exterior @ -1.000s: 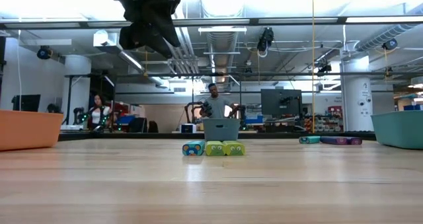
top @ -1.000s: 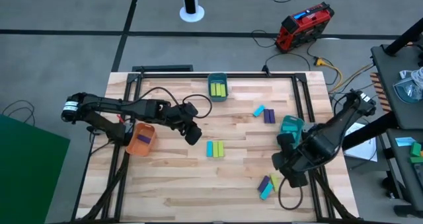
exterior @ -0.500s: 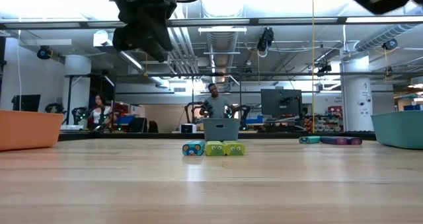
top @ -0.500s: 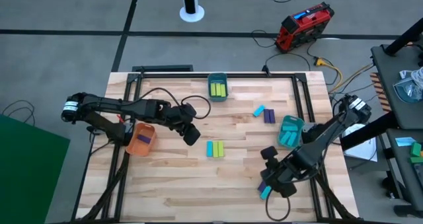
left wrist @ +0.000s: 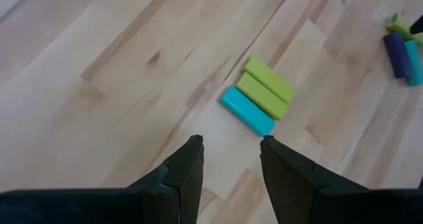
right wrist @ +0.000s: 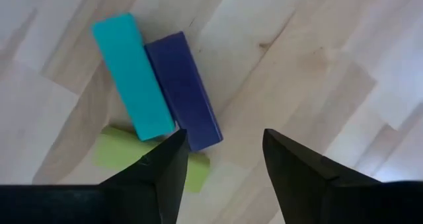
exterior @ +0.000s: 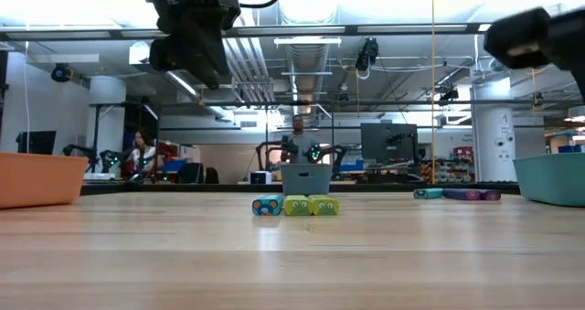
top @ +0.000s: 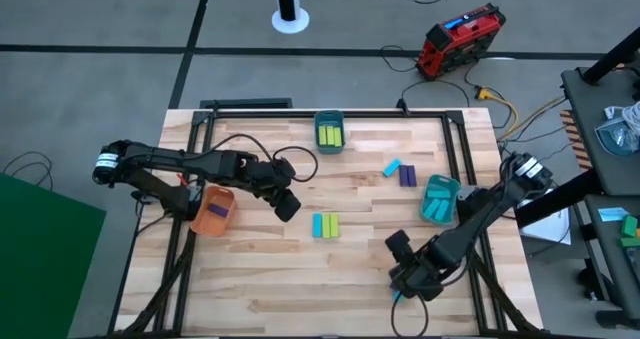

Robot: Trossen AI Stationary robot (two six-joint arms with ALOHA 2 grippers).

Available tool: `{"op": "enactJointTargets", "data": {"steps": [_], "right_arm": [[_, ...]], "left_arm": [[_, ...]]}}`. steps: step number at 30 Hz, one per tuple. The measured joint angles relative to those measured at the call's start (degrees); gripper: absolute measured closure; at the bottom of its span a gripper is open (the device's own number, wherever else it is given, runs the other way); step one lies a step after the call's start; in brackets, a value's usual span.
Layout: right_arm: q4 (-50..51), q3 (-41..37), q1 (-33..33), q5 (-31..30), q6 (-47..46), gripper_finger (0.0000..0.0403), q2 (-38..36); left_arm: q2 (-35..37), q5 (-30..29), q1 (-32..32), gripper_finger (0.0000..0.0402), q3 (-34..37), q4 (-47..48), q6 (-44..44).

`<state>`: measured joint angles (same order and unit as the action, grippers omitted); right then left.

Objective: Sort blocks
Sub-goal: Put the violet block into the orange bin

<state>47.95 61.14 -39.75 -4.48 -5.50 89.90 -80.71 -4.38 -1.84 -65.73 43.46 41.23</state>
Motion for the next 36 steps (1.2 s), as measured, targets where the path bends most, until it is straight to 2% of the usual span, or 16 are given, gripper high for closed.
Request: {"op": "enactJointTargets", "data": {"steps": [13, 22, 36], "right_arm": [[-9.16, -8.06, -0.02, 1.95, 3.35, 0.0223, -0.91], [-11.28, -9.68, 0.00, 2.80, 7.19, 0.0216, -0.91], [-17.43, -12.17, 0.87, 3.41, 9.71, 0.0244, -0.91]], "left_arm": [[0.00, 0.04, -0.01, 0.0272, 0.00, -0.02, -0.22], [0.00, 0.04, -0.01, 0.0272, 0.00, 0.00, -0.22], [0.02, 0.04, -0.01, 0.0272, 0.00, -0.04, -0.24]]}}
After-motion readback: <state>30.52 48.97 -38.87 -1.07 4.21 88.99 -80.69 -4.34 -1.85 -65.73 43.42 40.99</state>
